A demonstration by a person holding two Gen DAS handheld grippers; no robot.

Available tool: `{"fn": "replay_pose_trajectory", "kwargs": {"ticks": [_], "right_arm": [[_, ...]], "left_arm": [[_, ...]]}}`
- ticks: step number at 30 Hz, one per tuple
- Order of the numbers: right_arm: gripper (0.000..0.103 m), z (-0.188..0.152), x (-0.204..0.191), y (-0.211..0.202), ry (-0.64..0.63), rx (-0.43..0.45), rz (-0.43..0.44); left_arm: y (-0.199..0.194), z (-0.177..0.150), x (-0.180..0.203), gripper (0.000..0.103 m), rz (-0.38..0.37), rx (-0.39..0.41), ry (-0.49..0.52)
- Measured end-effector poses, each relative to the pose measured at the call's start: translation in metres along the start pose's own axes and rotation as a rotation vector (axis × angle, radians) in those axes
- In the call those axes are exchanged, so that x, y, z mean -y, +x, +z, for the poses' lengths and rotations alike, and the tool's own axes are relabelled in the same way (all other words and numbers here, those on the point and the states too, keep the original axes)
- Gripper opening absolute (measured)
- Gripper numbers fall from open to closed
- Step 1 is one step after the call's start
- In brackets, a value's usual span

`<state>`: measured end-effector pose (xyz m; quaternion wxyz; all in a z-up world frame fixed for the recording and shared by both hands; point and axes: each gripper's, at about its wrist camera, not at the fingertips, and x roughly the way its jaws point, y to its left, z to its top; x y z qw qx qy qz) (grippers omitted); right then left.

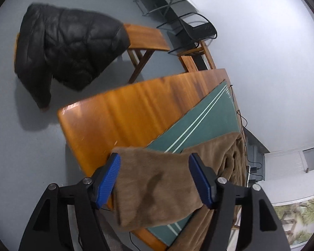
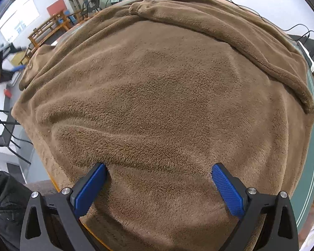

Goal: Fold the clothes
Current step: 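Grasp the hanging blanket edge with the left gripper and lift it up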

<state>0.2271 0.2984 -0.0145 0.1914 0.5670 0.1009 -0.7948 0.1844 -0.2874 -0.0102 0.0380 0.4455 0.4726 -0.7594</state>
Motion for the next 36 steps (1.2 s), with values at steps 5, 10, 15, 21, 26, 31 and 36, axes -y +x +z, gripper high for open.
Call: {"fn": "replay_pose_trajectory", "kwargs": {"ticks": [5, 10, 15, 21, 26, 31, 36], "right_arm": [[0.102, 0.006, 0.005, 0.004, -0.006, -0.009, -0.007], [0.102, 0.012, 0.011, 0.008, -0.013, -0.005, -0.018], [0.102, 0.018, 0.017, 0.012, -0.017, 0.001, -0.031], [0.102, 0.004, 0.003, 0.008, -0.016, 0.004, -0.034], [0.102, 0.000, -0.002, 0.007, -0.016, 0.008, -0.041], [0.102, 0.002, 0.002, 0.009, -0.015, 0.011, -0.044], [0.102, 0.004, 0.007, 0.010, -0.017, 0.015, -0.045]], "left_arm": [[0.008, -0.010, -0.009, 0.072, -0.004, -0.011, -0.011], [0.007, -0.009, -0.010, 0.072, -0.056, -0.027, -0.045], [0.011, -0.014, -0.013, 0.038, -0.108, -0.059, -0.061], [0.017, -0.019, -0.013, 0.032, -0.102, -0.080, -0.062], [0.026, -0.020, -0.015, 0.037, -0.108, -0.101, -0.078], [0.024, -0.021, -0.006, 0.006, -0.118, -0.074, -0.064], [-0.007, -0.012, 0.006, 0.006, -0.169, 0.026, -0.094]]}}
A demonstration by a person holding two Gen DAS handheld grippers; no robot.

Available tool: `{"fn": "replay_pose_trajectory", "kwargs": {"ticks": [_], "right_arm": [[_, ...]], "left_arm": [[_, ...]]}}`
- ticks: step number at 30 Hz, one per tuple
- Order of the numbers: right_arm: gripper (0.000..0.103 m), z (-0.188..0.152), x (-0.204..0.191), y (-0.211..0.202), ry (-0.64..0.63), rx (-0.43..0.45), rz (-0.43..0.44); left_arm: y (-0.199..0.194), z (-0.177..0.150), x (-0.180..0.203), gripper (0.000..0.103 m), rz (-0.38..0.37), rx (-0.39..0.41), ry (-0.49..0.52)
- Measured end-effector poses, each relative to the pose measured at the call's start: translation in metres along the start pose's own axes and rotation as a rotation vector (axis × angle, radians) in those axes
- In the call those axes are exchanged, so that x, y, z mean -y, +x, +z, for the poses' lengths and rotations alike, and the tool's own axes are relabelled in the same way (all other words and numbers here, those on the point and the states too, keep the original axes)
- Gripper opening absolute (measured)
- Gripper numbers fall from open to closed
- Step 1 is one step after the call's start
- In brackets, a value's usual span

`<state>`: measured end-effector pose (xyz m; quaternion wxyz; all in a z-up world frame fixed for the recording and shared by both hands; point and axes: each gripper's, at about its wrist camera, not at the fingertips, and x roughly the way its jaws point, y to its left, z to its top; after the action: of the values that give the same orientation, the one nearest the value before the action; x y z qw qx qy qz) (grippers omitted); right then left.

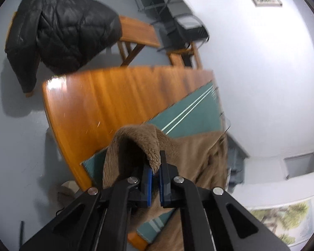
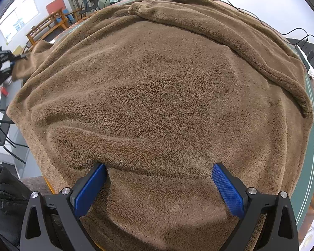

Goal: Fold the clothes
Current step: 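Grasp the hanging blanket edge with the left gripper and lift it up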

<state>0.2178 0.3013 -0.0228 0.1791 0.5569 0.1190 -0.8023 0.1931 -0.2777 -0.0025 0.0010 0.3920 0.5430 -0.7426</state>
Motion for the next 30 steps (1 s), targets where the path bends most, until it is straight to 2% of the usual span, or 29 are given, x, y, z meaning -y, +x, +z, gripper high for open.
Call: {"fn": "replay_pose_trajectory", "kwargs": {"ticks": [3, 11, 13, 18, 22, 25, 30], "right_arm": [[0.102, 0.001, 0.003, 0.001, -0.001, 0.004, -0.001], [0.102, 0.002, 0.010, 0.003, -0.003, 0.029, -0.003], [0.102, 0.003, 0.012, 0.003, -0.003, 0.034, -0.003], [0.102, 0.004, 0.018, 0.004, 0.005, 0.045, -0.005], [0.102, 0.006, 0.024, 0.005, 0.015, 0.048, -0.002], [0.102, 0.008, 0.030, 0.005, 0.041, 0.042, 0.013], [0.102, 0.016, 0.059, -0.007, 0.207, 0.062, 0.102]], "left_arm": [[-0.029, 0.015, 0.019, 0.006, -0.047, 0.076, 0.005], [-0.099, 0.065, 0.098, 0.006, -0.198, 0.245, 0.085], [-0.102, 0.079, 0.120, 0.006, -0.201, 0.255, 0.115], [-0.088, 0.109, 0.164, 0.006, -0.195, 0.234, 0.152], [-0.067, 0.120, 0.202, 0.006, -0.204, 0.210, 0.188], [-0.051, 0.114, 0.238, 0.006, -0.228, 0.178, 0.240], [-0.016, 0.072, 0.307, 0.006, -0.234, 0.071, 0.401]]}}
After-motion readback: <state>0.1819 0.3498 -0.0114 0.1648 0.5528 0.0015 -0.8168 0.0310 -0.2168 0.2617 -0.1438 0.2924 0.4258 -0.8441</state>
